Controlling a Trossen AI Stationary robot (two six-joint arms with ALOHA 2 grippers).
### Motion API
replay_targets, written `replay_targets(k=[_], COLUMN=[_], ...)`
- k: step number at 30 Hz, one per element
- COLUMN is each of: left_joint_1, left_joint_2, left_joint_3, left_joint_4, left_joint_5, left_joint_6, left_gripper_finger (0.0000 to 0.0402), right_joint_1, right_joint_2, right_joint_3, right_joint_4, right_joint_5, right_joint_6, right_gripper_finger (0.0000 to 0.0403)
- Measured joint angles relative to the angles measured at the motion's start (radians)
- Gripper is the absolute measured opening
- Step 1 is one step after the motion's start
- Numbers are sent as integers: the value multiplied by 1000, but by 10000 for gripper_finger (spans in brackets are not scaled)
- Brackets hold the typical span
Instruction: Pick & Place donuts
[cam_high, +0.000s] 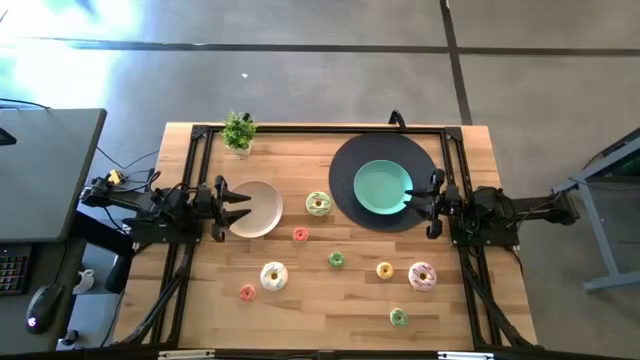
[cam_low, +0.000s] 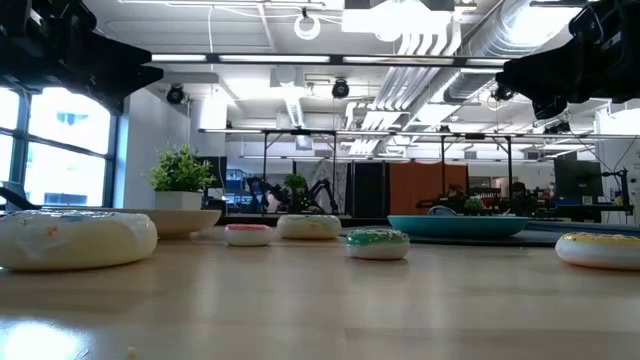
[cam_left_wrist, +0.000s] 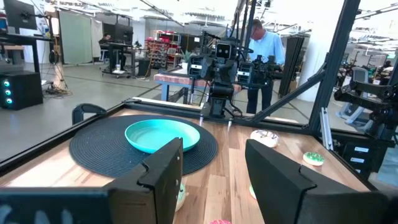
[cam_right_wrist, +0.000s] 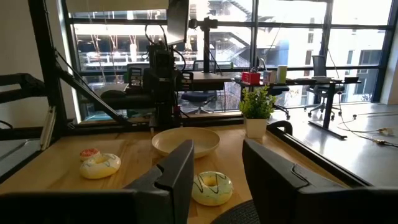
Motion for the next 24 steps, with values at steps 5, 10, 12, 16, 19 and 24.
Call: replay_targets(k=[5,10,12,16,19,24], left_joint_1=[0,0,0,0,0,0], left_joint_2=[0,0,0,0,0,1], left_joint_3=[0,0,0,0,0,0], left_joint_4=[0,0,0,23,29,126], left_joint_5=[0,0,0,-2,-8,25], left_joint_6=[0,0,0,0,0,-84], left_gripper_finger=[174,174,174,174,174,174], right_joint_1=[0,0,0,0,0,0], right_joint_2=[0,0,0,0,0,0], right_joint_3=[0,0,0,0,0,0], right_joint_4=[0,0,0,0,0,0], right_joint_5=[0,0,0,0,0,0], right_joint_6=[0,0,0,0,0,-1], right_gripper_finger=[133,133,133,133,133,133])
